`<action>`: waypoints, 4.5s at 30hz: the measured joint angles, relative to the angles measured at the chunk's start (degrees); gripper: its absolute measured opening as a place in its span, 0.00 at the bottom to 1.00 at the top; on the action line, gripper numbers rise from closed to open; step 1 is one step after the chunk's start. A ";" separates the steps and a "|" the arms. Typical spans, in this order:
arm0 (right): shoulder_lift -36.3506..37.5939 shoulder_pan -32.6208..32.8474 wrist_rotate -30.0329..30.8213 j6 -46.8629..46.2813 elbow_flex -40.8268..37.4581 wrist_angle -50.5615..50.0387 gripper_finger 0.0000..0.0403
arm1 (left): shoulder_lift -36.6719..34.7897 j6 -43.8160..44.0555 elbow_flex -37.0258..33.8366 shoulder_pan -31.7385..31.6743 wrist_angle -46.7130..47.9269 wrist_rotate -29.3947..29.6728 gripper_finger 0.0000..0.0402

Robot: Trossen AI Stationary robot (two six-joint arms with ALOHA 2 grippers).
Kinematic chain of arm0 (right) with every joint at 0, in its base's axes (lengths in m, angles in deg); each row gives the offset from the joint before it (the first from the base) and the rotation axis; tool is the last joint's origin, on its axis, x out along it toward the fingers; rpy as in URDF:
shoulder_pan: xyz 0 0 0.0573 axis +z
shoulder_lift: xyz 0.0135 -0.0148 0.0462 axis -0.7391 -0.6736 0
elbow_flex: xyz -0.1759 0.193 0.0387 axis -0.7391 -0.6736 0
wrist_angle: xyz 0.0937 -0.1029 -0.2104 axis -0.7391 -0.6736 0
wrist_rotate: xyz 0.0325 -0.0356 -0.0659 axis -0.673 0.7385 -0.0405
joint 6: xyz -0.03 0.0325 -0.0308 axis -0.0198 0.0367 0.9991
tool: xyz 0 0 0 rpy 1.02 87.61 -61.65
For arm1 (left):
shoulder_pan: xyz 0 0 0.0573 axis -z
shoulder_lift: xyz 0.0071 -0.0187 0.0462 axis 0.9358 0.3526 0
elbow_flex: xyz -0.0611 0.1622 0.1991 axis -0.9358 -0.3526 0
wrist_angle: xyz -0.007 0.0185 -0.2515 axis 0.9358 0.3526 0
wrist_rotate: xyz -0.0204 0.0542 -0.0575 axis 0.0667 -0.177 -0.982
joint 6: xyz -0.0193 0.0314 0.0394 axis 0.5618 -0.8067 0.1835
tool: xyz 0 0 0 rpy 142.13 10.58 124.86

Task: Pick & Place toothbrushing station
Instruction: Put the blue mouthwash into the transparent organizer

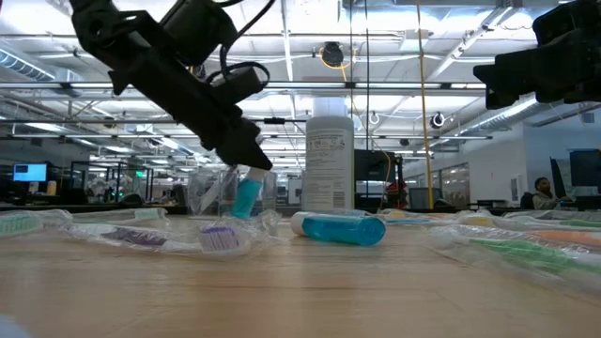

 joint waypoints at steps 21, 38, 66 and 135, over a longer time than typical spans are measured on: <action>0.00 -0.01 0.00 0.00 0.01 -0.15 0.37 | -0.13 4.23 0.90 -5.12 3.51 2.22 0.40; 0.00 0.01 0.00 0.02 0.02 -0.20 0.37 | -0.13 4.01 0.84 -5.33 4.77 5.51 0.39; 0.00 0.01 0.00 0.07 0.02 -0.35 0.37 | -13.06 3.21 0.81 -13.30 18.06 -23.22 0.40; -0.02 -0.04 0.22 12.48 0.02 0.17 0.37 | 9.09 -45.33 35.78 -19.47 62.02 -40.76 0.39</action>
